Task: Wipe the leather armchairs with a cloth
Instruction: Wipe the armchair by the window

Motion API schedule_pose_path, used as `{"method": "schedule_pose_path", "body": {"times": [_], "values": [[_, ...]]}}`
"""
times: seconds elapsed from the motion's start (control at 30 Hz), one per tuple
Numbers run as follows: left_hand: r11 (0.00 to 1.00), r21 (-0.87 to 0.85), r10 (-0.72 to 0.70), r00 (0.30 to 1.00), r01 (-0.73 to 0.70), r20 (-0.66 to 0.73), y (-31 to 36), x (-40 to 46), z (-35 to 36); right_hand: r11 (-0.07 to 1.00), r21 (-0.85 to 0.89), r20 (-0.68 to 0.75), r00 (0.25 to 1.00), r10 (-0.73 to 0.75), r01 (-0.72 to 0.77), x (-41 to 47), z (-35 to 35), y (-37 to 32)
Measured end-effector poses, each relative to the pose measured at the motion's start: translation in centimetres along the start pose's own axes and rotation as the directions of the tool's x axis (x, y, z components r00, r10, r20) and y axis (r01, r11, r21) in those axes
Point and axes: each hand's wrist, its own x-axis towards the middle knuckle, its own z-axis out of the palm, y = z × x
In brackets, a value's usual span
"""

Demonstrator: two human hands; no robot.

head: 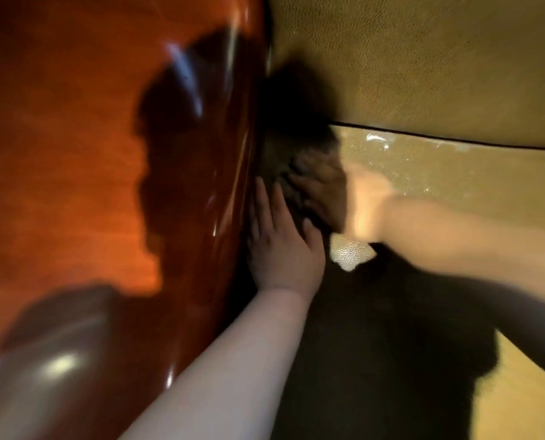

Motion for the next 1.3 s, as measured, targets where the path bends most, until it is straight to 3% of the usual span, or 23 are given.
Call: {"method": "schedule_pose_path", "body": {"times": [0.07, 0.1, 0.23, 0.33, 0.4, 0.47, 0.57, 0.67, 0.73, 0.77, 0.87, 1.0, 1.07, 1.2, 1.23, 1.27, 1.3], "values": [[0.995, 0.072, 0.069, 0.998, -0.070, 0.010, 1.0, 4.1, 0.9, 0.993, -0.075, -0.139, 0.987, 0.077, -0.088, 1.2, -1.2, 3.1], [0.987, 0.134, 0.087, 0.996, -0.089, 0.018, 1.1, 5.2, 1.5, 0.988, -0.034, -0.142, 0.979, 0.144, -0.150, 1.3, -1.5, 3.7], [0.962, 0.249, 0.117, 0.993, -0.115, 0.007, 0.6, 5.6, 2.7, 0.897, 0.089, -0.019, 0.900, 0.436, -0.433, -1.4, 0.2, -0.8], [0.953, 0.281, 0.119, 0.993, -0.111, -0.012, 0.4, 5.7, 2.7, 0.883, 0.224, -0.025, 0.903, 0.428, -0.412, -4.4, 1.0, -2.6], [0.945, 0.307, 0.128, 0.992, -0.114, -0.025, 0.5, 5.6, 2.9, 0.903, 0.173, -0.003, 0.917, 0.399, -0.392, -4.1, 0.3, 1.0], [0.940, 0.322, 0.140, 0.989, -0.116, -0.052, 0.4, 5.2, 3.3, 0.877, 0.093, 0.029, 0.882, 0.471, -0.471, -2.7, -0.3, 5.0], [0.943, 0.310, 0.147, 0.988, -0.123, -0.054, 0.3, 5.3, 3.4, 0.743, 0.110, 0.037, 0.750, 0.660, -0.660, -3.4, 0.1, 4.7], [0.945, 0.303, 0.137, 0.990, -0.121, -0.031, 0.6, 5.4, 3.3, 0.532, 0.207, -0.047, 0.535, 0.844, -0.821, -6.9, 0.4, 0.3], [0.949, 0.290, 0.141, 0.989, -0.124, -0.036, 0.5, 5.4, 3.5, 0.469, 0.174, -0.053, 0.467, 0.882, -0.866, -7.2, 0.8, -0.4], [0.951, 0.284, 0.140, 0.989, -0.122, -0.043, 0.4, 5.3, 3.6, 0.497, 0.171, -0.044, 0.498, 0.866, -0.851, -6.4, 0.8, 0.1], [0.954, 0.266, 0.164, 0.984, -0.139, -0.074, -0.1, 5.3, 4.2, 0.725, 0.068, -0.010, 0.726, 0.688, -0.685, -2.6, 0.9, 1.5], [0.964, 0.218, 0.175, 0.980, -0.151, -0.091, -0.4, 5.4, 4.3, 0.815, 0.061, 0.002, 0.816, 0.578, -0.577, -4.3, 0.5, 4.0], [0.969, 0.201, 0.165, 0.983, -0.146, -0.080, -0.2, 5.2, 4.3, 0.749, 0.116, 0.002, 0.754, 0.657, -0.653, -8.6, 0.2, 5.3], [0.965, 0.219, 0.170, 0.980, -0.144, -0.103, -0.2, 5.3, 4.6, 0.427, 0.151, 0.013, 0.433, 0.901, -0.892, -12.3, 0.2, 6.1], [0.968, 0.200, 0.177, 0.978, -0.153, -0.108, -0.3, 5.3, 4.6, 0.438, 0.149, 0.013, 0.444, 0.896, -0.887, -10.8, 0.2, 5.3], [0.973, 0.166, 0.181, 0.977, -0.162, -0.110, -0.4, 5.3, 4.6, 0.519, 0.132, 0.017, 0.525, 0.851, -0.845, -8.7, 0.3, 4.0], [0.977, 0.126, 0.184, 0.977, -0.170, -0.110, -0.4, 5.3, 4.5, 0.651, 0.119, 0.010, 0.657, 0.754, -0.750, -6.5, 0.6, 2.5]]}}
